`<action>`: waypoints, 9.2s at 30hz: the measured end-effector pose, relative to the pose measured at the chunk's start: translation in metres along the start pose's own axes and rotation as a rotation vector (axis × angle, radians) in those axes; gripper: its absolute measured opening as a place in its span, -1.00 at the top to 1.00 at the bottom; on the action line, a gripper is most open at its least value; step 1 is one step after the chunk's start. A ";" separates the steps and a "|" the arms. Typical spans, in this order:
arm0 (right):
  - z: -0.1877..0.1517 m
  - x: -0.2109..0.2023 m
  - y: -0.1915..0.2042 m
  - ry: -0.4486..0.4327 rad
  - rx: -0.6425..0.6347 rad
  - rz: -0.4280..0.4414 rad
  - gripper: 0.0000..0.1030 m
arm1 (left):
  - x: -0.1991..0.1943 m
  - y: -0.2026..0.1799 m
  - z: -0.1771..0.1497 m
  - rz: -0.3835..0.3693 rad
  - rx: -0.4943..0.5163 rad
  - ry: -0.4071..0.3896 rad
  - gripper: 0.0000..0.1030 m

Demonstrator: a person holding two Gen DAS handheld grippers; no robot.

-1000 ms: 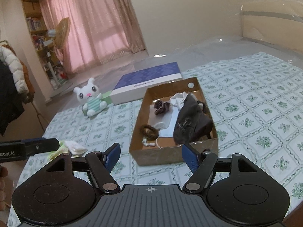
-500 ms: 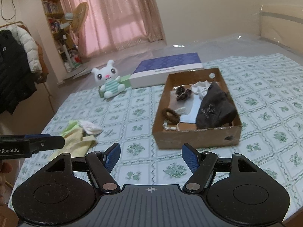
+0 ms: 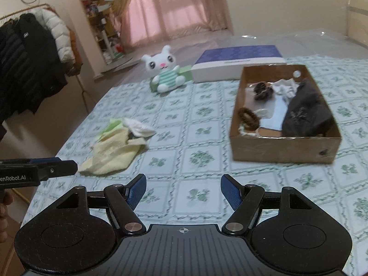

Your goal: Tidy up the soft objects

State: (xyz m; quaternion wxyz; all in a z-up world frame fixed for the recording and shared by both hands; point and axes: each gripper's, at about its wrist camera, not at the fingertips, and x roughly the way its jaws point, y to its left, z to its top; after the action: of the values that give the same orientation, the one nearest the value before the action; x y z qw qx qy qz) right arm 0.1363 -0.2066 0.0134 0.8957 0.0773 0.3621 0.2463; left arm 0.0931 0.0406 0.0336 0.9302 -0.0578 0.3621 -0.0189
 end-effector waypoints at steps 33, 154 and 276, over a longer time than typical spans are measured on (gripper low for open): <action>0.009 0.126 0.023 0.156 -0.083 0.044 -0.39 | 0.068 0.068 -0.012 0.193 0.010 0.039 -0.40; -0.018 0.143 0.081 0.191 -0.234 0.306 -0.39 | 0.021 0.119 -0.061 0.126 -0.164 0.102 0.50; -0.052 0.134 -0.062 -0.150 -0.199 0.068 0.60 | 0.206 0.078 -0.029 0.388 -0.113 -0.097 -1.00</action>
State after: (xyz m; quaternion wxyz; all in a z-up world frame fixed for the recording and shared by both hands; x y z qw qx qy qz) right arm 0.2073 -0.1962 -0.1257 0.9146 0.0185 0.2650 0.3050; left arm 0.2248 0.0996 -0.1356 0.9281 -0.0397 0.3215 0.1837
